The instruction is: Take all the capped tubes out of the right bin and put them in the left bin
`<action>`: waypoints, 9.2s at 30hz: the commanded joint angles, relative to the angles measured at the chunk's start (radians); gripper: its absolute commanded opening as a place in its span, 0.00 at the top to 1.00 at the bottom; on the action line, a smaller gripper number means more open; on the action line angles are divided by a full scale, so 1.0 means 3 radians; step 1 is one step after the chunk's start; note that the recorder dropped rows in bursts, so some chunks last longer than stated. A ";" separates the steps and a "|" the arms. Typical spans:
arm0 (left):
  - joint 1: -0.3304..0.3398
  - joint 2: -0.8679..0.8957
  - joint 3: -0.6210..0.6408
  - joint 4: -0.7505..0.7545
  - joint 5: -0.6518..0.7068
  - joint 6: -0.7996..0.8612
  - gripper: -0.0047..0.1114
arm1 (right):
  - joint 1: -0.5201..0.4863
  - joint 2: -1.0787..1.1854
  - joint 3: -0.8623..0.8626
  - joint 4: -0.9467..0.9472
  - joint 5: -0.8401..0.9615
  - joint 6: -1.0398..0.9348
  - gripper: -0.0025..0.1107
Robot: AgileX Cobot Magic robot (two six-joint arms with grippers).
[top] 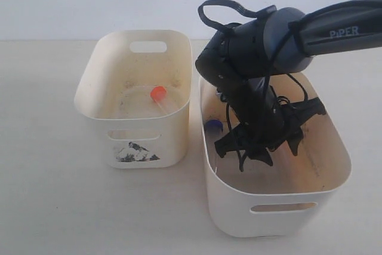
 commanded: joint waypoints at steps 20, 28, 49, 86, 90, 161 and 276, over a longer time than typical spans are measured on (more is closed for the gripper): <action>0.0004 -0.0006 -0.0012 -0.0022 -0.0049 -0.0039 0.92 | 0.0002 0.0002 -0.0006 -0.0087 -0.0208 0.0114 0.61; 0.0004 -0.0006 -0.0012 -0.0022 -0.0049 -0.0039 0.92 | 0.0002 0.0002 -0.0006 -0.0209 -0.0191 0.0115 0.42; 0.0004 -0.0006 -0.0012 -0.0022 -0.0049 -0.0039 0.92 | 0.0002 0.0002 0.0037 -0.0208 -0.0205 0.0149 0.50; 0.0004 -0.0006 -0.0012 -0.0022 -0.0056 -0.0039 0.92 | 0.0002 0.0231 0.0155 -0.0315 -0.0460 0.0127 0.77; 0.0004 -0.0006 -0.0012 -0.0022 -0.0049 -0.0039 0.92 | 0.0002 0.0231 0.0155 -0.0340 -0.0453 0.0127 0.97; 0.0004 -0.0006 -0.0012 -0.0022 -0.0049 -0.0039 0.92 | -0.0069 -0.1288 0.0155 0.0778 -0.3102 0.0155 0.66; 0.0004 -0.0006 -0.0012 -0.0022 -0.0049 -0.0039 0.92 | -0.1029 -0.0115 0.0734 0.3594 -0.1750 -0.3218 0.57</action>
